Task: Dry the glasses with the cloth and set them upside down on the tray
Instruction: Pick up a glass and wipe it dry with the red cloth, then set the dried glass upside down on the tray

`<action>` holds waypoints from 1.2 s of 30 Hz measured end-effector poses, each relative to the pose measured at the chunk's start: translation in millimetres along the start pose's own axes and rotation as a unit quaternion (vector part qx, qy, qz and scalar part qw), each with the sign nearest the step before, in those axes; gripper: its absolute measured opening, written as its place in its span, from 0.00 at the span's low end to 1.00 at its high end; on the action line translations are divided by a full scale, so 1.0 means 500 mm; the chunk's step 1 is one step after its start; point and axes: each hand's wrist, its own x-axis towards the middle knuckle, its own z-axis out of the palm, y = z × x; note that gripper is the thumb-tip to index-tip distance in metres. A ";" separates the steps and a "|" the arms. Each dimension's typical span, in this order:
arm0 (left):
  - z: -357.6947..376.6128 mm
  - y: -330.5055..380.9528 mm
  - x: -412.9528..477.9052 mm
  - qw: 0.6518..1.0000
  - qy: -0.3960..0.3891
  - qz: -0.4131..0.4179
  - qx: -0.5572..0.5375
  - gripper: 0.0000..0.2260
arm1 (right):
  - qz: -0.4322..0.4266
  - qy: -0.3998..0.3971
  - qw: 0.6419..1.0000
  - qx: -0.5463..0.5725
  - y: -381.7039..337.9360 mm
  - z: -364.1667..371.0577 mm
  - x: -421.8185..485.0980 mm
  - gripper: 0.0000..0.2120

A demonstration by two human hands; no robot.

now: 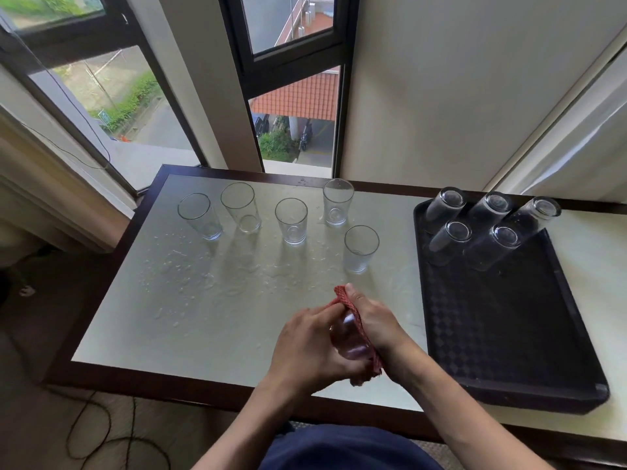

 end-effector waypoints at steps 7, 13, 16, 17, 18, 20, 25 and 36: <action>-0.012 -0.065 -0.021 0.957 0.001 -0.244 -0.157 0.43 | -0.273 0.230 0.826 -0.435 0.106 -0.039 0.090 0.25; -0.019 -0.102 -0.021 0.911 0.056 -0.311 -0.266 0.36 | -0.146 0.008 0.841 -0.521 0.167 -0.033 0.125 0.23; -0.015 -0.091 -0.005 0.890 0.051 -0.310 -0.330 0.35 | -0.182 0.066 0.895 -0.402 0.152 -0.037 0.092 0.16; -0.010 -0.083 0.002 0.882 0.050 -0.308 -0.354 0.35 | -0.192 0.101 0.912 -0.349 0.146 -0.039 0.075 0.11; -0.005 -0.074 0.008 0.873 0.047 -0.304 -0.378 0.36 | -0.189 0.129 0.931 -0.283 0.140 -0.044 0.058 0.08; 0.011 -0.055 0.021 0.846 0.042 -0.303 -0.436 0.36 | -0.143 0.130 0.975 -0.111 0.126 -0.061 0.025 0.08; 0.072 0.001 0.053 0.787 -0.001 -0.296 -0.541 0.36 | 0.031 -0.042 0.972 0.230 0.123 -0.137 -0.013 0.20; 0.191 0.052 0.115 0.851 -0.130 -0.221 -0.458 0.36 | -0.024 0.021 0.958 0.283 0.085 -0.295 -0.039 0.29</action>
